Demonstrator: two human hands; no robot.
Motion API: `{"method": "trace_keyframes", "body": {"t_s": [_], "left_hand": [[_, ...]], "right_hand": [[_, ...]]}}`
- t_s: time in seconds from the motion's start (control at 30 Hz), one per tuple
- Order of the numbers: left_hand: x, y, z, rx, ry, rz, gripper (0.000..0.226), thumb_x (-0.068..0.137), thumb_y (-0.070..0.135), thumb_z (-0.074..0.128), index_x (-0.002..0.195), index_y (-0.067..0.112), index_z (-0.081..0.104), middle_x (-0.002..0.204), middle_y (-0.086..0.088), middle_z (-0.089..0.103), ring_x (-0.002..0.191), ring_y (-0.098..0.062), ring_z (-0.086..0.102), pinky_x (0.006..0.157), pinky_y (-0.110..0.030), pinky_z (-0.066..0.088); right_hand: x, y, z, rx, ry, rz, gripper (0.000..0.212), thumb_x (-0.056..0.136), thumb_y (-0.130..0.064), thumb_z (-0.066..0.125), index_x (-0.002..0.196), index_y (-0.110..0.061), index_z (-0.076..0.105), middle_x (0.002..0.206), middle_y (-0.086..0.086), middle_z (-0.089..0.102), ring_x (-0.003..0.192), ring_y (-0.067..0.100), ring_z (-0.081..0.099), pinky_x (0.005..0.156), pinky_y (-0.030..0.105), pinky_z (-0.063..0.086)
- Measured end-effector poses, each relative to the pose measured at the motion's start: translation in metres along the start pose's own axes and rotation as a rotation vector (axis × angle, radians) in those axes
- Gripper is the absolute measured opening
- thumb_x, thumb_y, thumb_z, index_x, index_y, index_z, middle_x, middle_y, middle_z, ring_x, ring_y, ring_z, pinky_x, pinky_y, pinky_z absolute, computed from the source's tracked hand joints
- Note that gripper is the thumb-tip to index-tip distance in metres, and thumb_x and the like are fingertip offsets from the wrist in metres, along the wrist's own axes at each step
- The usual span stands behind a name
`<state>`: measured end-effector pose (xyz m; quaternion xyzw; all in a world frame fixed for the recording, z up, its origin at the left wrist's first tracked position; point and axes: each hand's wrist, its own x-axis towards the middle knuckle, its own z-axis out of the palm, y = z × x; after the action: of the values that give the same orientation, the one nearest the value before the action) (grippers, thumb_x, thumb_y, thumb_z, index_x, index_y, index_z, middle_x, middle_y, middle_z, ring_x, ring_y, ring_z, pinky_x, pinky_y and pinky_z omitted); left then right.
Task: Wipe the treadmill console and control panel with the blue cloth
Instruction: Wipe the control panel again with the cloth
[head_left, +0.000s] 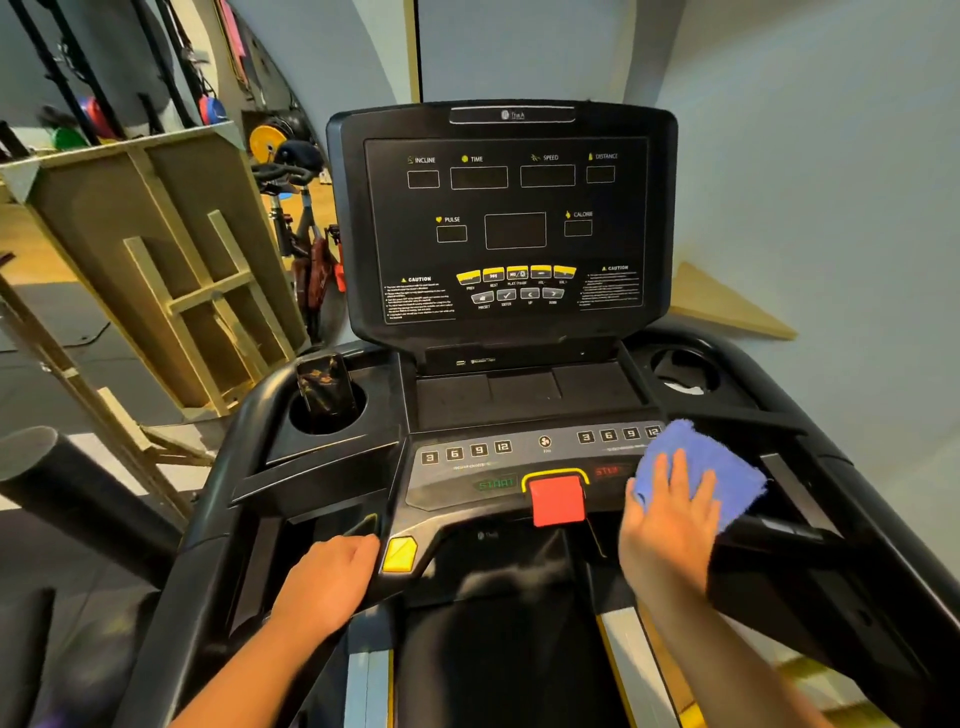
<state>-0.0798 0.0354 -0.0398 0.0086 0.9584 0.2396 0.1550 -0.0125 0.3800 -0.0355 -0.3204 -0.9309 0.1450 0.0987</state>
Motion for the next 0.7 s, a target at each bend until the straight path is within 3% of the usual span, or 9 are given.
{"method": "trace_keyframes", "body": {"t_s": [0.07, 0.2, 0.27, 0.37, 0.47, 0.5, 0.6, 0.67, 0.7], "left_hand": [[0.002, 0.001, 0.001, -0.002, 0.003, 0.0, 0.046, 0.107, 0.031, 0.033, 0.08, 0.021, 0.068, 0.08, -0.001, 0.073, 0.077, -0.014, 0.069, 0.072, -0.028, 0.054], [0.001, -0.003, 0.004, -0.031, 0.002, -0.021, 0.045, 0.108, 0.031, 0.033, 0.082, 0.018, 0.068, 0.078, -0.002, 0.073, 0.075, -0.015, 0.069, 0.062, -0.021, 0.045], [0.0, -0.005, 0.005, -0.042, 0.009, -0.021, 0.045, 0.108, 0.031, 0.034, 0.082, 0.018, 0.068, 0.078, -0.001, 0.073, 0.074, -0.015, 0.069, 0.061, -0.02, 0.045], [0.0, -0.003, 0.005, -0.038, 0.018, -0.003, 0.045, 0.107, 0.032, 0.034, 0.08, 0.021, 0.069, 0.077, -0.001, 0.072, 0.072, -0.015, 0.069, 0.06, -0.019, 0.043], [0.003, 0.001, 0.003, -0.052, 0.011, 0.015, 0.045, 0.107, 0.031, 0.034, 0.079, 0.02, 0.068, 0.076, -0.001, 0.072, 0.072, -0.015, 0.069, 0.062, -0.02, 0.044], [0.003, 0.002, 0.003, -0.055, 0.011, 0.013, 0.045, 0.107, 0.031, 0.034, 0.08, 0.02, 0.068, 0.077, -0.001, 0.072, 0.073, -0.015, 0.069, 0.061, -0.02, 0.044], [0.0, 0.003, 0.003, -0.054, 0.011, -0.004, 0.045, 0.107, 0.031, 0.034, 0.083, 0.019, 0.069, 0.079, 0.001, 0.072, 0.073, -0.013, 0.068, 0.06, -0.018, 0.042], [-0.001, 0.002, 0.003, -0.057, 0.009, -0.015, 0.045, 0.107, 0.031, 0.034, 0.083, 0.02, 0.07, 0.079, 0.001, 0.073, 0.073, -0.013, 0.069, 0.061, -0.019, 0.045], [-0.002, 0.001, 0.004, -0.051, 0.004, -0.018, 0.045, 0.107, 0.031, 0.034, 0.082, 0.021, 0.069, 0.079, 0.001, 0.073, 0.073, -0.013, 0.069, 0.063, -0.02, 0.047]], "right_hand": [[0.025, -0.018, -0.006, -0.019, -0.027, -0.035, 0.062, 0.106, -0.037, 0.037, 0.161, -0.02, 0.014, 0.169, 0.003, 0.009, 0.155, 0.034, 0.0, 0.124, 0.05, 0.003], [0.057, -0.021, -0.016, -0.063, -0.062, -0.135, 0.061, 0.107, -0.039, 0.035, 0.161, -0.02, 0.013, 0.169, 0.003, 0.011, 0.155, 0.03, 0.003, 0.125, 0.048, 0.008], [0.037, -0.012, -0.008, -0.103, -0.063, -0.163, 0.062, 0.104, -0.036, 0.044, 0.159, -0.015, 0.022, 0.167, 0.009, 0.02, 0.154, 0.034, 0.013, 0.123, 0.053, 0.016], [-0.01, -0.007, 0.01, -0.075, -0.068, -0.221, 0.064, 0.089, -0.026, 0.069, 0.147, -0.006, 0.048, 0.153, 0.018, 0.045, 0.139, 0.047, 0.041, 0.106, 0.065, 0.04], [-0.004, -0.018, 0.016, -0.111, -0.051, -0.293, 0.075, 0.079, -0.026, 0.08, 0.145, -0.007, 0.05, 0.151, 0.019, 0.048, 0.136, 0.048, 0.044, 0.104, 0.065, 0.039], [0.005, -0.029, 0.01, -0.122, -0.02, -0.295, 0.073, 0.085, -0.03, 0.074, 0.149, -0.01, 0.045, 0.156, 0.016, 0.042, 0.142, 0.046, 0.038, 0.11, 0.064, 0.035], [0.025, -0.059, 0.006, -0.07, -0.086, -0.206, 0.061, 0.105, -0.047, 0.03, 0.159, -0.02, 0.02, 0.168, 0.006, 0.015, 0.154, 0.037, 0.01, 0.123, 0.053, 0.013], [0.008, -0.079, 0.012, -0.002, -0.075, -0.341, 0.063, 0.104, -0.051, 0.014, 0.157, -0.019, 0.029, 0.166, 0.004, 0.02, 0.152, 0.039, 0.016, 0.121, 0.053, 0.015], [-0.011, -0.087, 0.014, -0.003, -0.136, -0.444, 0.062, 0.102, -0.048, 0.02, 0.155, -0.019, 0.033, 0.164, 0.003, 0.02, 0.151, 0.039, 0.021, 0.12, 0.052, 0.016]]}}
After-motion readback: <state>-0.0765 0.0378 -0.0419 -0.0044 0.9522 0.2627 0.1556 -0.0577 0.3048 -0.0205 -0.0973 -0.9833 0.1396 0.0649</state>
